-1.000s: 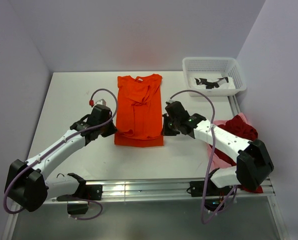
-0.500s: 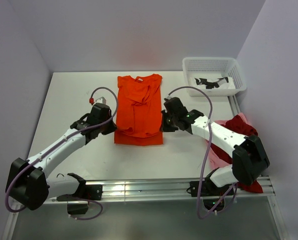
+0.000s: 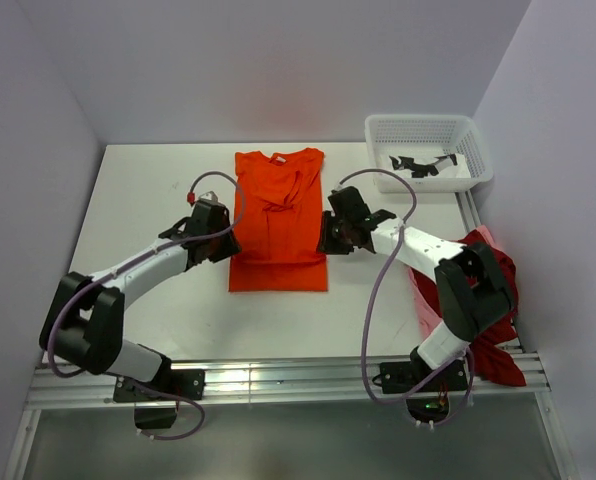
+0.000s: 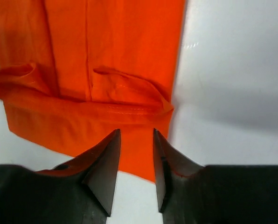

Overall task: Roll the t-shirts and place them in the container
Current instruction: Fold the tshirt

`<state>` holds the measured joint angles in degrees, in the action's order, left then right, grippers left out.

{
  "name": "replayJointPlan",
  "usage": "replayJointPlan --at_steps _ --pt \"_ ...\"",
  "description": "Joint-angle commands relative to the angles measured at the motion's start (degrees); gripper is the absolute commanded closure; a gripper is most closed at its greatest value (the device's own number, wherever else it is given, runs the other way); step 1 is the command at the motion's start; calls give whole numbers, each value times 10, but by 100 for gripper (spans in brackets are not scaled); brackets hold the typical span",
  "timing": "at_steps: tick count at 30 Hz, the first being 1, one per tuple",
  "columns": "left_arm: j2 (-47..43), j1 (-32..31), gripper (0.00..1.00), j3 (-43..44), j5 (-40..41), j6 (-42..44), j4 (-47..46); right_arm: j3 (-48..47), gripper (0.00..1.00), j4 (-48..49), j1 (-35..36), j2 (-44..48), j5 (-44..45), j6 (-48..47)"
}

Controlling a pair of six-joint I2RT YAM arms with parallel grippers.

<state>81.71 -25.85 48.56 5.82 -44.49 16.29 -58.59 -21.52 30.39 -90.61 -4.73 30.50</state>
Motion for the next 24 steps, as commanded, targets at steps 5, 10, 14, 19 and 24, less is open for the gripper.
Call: replayJointPlan --at_steps 5,10,14,19,24 --pt "48 98 44 49 -88 -24 -36 8 42 129 -53 11 -21 55" --pt "-11 100 40 23 -77 -4 -31 63 40 140 -54 67 -20 25" --pt "-39 99 43 -35 -129 3 -58 135 42 179 -54 96 -68 24" --pt "-77 99 44 -123 -162 -8 -86 224 41 235 -53 112 -102 56" --pt "-90 99 43 -172 -184 -11 -98 269 40 271 -52 119 -129 81"
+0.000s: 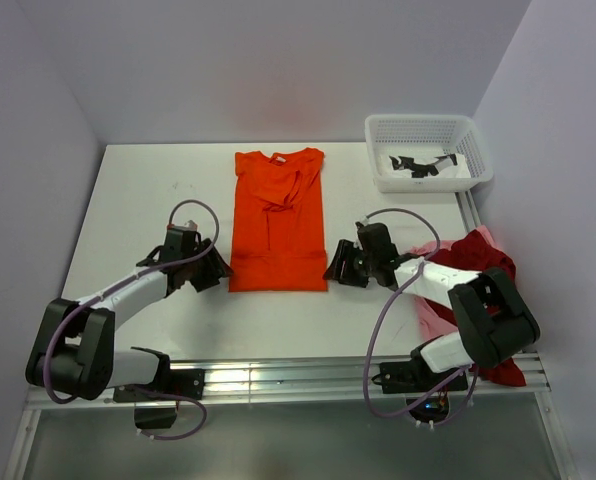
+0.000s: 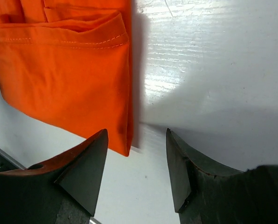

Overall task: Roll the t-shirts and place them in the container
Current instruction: Fold the tshirt

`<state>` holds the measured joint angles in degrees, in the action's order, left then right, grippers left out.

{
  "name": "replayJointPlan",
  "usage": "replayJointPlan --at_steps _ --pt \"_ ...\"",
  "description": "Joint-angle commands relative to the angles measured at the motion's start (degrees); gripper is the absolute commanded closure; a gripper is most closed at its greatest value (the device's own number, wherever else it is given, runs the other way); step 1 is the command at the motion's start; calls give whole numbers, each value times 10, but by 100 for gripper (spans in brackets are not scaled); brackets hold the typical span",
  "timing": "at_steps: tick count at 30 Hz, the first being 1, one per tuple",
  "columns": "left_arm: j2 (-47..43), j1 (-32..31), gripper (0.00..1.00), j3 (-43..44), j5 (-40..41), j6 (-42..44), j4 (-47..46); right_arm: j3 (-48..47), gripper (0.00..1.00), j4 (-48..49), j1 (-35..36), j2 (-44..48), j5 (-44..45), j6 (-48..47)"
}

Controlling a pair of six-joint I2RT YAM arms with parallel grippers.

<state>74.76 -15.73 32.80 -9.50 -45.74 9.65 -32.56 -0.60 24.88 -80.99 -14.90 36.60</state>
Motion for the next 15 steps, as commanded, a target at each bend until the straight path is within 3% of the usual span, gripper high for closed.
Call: replayJointPlan --at_steps 1,8,15 --pt "-25 -2 43 -26 -32 1 -34 17 40 74 3 17 -33 23" --pt "-24 -2 43 -55 -50 -1 -50 41 41 124 15 -18 -68 56" --pt "-21 -3 45 -70 -29 -4 -23 58 49 121 43 -15 -44 69"
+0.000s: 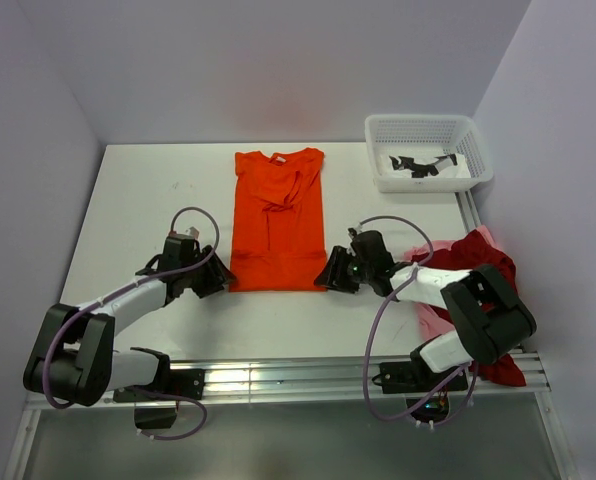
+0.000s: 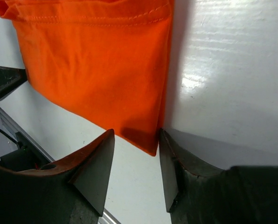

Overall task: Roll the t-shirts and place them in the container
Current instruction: Fold the tshirt

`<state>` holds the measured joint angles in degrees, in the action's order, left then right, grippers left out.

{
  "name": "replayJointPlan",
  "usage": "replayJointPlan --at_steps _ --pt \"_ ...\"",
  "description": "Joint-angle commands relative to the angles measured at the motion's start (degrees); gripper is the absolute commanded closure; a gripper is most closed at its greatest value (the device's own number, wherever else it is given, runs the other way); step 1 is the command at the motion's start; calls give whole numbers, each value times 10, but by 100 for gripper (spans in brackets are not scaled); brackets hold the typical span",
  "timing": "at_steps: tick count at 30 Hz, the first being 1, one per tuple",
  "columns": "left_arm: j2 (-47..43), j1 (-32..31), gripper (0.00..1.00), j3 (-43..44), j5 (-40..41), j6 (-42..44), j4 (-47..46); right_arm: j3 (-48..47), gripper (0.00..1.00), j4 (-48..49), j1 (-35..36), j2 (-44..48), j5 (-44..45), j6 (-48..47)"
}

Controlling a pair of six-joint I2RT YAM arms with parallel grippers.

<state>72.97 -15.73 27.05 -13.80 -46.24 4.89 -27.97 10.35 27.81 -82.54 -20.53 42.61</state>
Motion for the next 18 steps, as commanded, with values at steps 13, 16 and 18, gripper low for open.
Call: replayJointPlan --at_steps 13,16,18 --pt "-20 -4 48 -37 13 -3 42 13 100 12 22 5 35 11" --pt "-28 -10 48 -51 15 -10 34 11 100 5 22 7 44 7" --pt "-26 -12 48 -59 12 -16 22 11 100 5 22 7 45 7"
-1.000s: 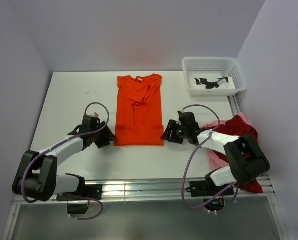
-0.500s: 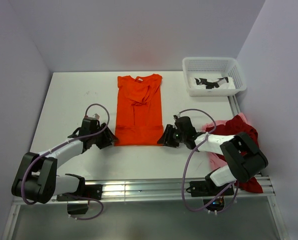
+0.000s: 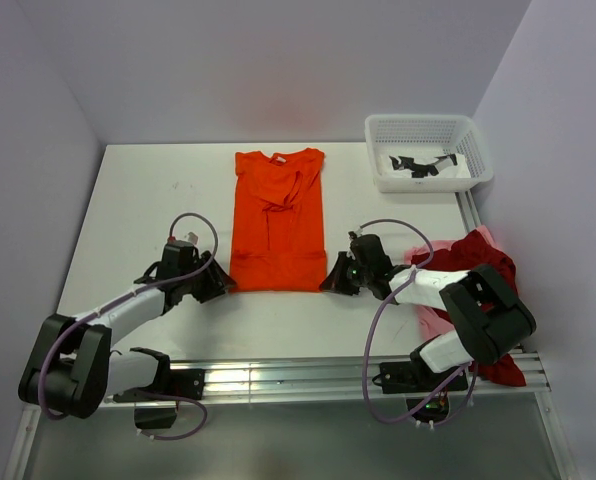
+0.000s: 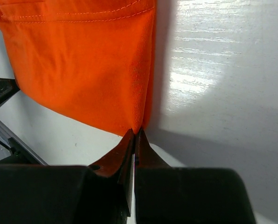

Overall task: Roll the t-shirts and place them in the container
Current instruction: Fold the tshirt

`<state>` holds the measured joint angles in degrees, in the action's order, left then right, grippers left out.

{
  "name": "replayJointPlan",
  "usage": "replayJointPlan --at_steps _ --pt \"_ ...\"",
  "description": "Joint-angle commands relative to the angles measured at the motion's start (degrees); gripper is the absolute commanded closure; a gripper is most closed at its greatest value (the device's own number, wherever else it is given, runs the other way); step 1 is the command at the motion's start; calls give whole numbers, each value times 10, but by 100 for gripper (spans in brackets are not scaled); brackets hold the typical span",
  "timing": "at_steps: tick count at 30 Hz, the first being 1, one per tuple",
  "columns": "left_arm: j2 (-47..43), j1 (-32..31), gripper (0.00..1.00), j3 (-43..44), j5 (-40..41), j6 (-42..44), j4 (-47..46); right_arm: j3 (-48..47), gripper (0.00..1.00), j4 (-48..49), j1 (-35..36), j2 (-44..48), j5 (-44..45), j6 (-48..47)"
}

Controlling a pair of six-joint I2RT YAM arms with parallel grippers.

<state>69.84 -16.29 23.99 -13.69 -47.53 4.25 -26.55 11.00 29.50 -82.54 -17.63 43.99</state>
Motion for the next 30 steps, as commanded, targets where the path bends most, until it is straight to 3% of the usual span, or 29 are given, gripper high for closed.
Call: replayJointPlan --at_steps 1,8,10,11,12,15,24,30 --pt "8 -8 49 -31 11 -4 24 -3 100 2 5 6 15 -6" --pt "43 -13 55 -38 11 -13 -15 -7 100 6 8 -4 8 -3" --pt "53 -12 61 -33 17 -14 -18 -7 100 2 7 -3 11 -5" --pt "57 -13 65 -31 17 -16 -19 -7 100 1 7 0 12 -5" --pt "58 -13 78 -28 20 -18 -19 -8 100 -1 8 4 14 -6" --pt "52 -13 99 -18 20 -16 -8 -11 100 -16 8 8 19 -13" --pt "2 -37 100 -3 4 -13 55 -11 100 -101 8 60 33 -43" --pt "-49 -105 100 -17 62 -49 35 41 100 -61 10 128 63 -54"
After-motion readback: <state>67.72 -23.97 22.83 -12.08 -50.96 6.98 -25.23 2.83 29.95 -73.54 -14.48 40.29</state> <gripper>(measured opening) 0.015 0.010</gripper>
